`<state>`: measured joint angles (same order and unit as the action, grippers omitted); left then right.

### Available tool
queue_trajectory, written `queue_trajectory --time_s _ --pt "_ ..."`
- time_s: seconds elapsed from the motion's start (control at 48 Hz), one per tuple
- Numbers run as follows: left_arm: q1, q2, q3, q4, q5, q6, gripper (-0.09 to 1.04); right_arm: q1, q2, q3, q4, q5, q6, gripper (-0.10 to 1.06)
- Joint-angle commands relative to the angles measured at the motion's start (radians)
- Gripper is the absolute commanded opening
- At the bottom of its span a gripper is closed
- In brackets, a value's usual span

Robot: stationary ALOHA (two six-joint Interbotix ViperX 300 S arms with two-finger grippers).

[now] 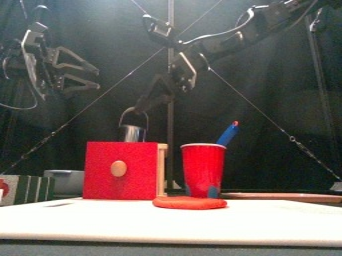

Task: Get the cutter from the drawer then cut the dough then place the extra dough in the bowl
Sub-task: Place the cutter on the board

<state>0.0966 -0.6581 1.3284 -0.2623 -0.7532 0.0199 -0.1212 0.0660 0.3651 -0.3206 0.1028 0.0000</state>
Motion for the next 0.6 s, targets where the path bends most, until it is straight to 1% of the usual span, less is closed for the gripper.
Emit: queue_trajectory --time_s 0.021,0.188,0.354,0.479,0.604 --pt "0.008 0.002 -0.012 0.0 -0.005 0.002 0.83 -0.003 -0.117 0.02 -0.006 -0.003 -0.005 0.48" --pt "0.018 0.002 -0.021 0.0 -0.005 0.005 0.83 -0.006 -0.247 0.133 -0.017 -0.003 -0.003 0.48" --pt "0.032 0.002 -0.029 0.0 -0.005 0.005 0.83 -0.002 -0.353 0.304 -0.018 -0.008 -0.008 0.48" --pt "0.048 0.002 -0.034 0.0 -0.005 0.005 0.83 0.015 -0.408 0.431 -0.018 -0.023 -0.005 0.48" --pt "0.043 0.008 -0.041 0.009 -0.003 0.005 0.83 0.04 -0.428 0.514 -0.018 -0.061 -0.002 0.48"
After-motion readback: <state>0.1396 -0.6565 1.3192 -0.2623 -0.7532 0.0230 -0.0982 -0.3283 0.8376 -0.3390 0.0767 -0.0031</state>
